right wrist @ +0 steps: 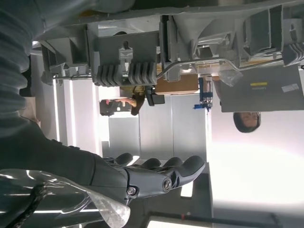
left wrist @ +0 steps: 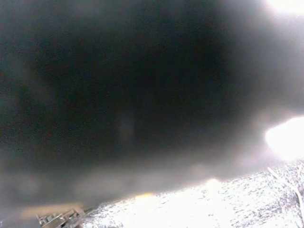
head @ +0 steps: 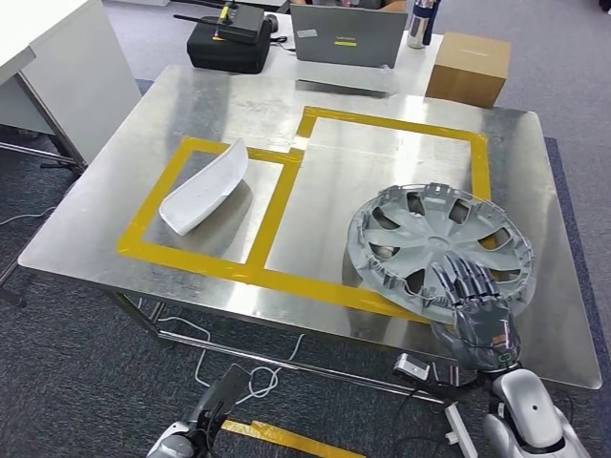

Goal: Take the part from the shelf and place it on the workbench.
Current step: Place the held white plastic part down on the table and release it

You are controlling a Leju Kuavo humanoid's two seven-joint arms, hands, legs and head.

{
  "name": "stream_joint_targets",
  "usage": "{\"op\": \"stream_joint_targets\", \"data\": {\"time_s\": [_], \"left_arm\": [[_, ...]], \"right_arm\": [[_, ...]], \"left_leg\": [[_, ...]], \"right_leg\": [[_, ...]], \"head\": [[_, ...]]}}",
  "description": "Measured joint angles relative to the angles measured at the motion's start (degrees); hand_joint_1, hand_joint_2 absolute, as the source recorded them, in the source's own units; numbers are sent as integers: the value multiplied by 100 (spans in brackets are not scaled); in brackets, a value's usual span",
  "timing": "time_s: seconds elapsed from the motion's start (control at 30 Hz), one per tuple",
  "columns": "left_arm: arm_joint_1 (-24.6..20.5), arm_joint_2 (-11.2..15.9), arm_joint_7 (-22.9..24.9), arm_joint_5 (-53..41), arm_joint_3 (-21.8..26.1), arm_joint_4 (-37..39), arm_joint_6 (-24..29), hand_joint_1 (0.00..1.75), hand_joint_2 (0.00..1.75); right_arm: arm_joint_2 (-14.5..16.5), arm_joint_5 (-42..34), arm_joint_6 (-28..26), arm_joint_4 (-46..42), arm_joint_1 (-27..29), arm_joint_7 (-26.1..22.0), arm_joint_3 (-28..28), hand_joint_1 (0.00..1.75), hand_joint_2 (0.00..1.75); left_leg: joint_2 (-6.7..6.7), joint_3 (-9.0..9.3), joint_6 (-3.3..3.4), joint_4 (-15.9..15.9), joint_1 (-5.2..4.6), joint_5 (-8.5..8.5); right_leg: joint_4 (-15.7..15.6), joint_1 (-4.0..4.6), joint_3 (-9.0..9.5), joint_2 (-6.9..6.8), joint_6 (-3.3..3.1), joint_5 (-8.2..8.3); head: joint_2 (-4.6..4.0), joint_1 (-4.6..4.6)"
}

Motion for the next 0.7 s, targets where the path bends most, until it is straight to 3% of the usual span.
{"op": "stream_joint_targets", "data": {"time_s": [0.53,0.7], "left_arm": [[0,-2,0,-15,-23,0,-2,0,0],[3,-2,-3,18,-70,0,7,0,0]], "right_arm": [[169,-118,-208,-17,1,-60,-86,0,175],[381,-695,-626,-137,-6,-273,-156,0,175]], "left_leg": [[0,0,0,0,0,0],[0,0,0,0,0,0]], "right_leg": [[0,0,0,0,0,0],[1,0,0,1,0,0]], "head": [[0,0],[1,0]]}}
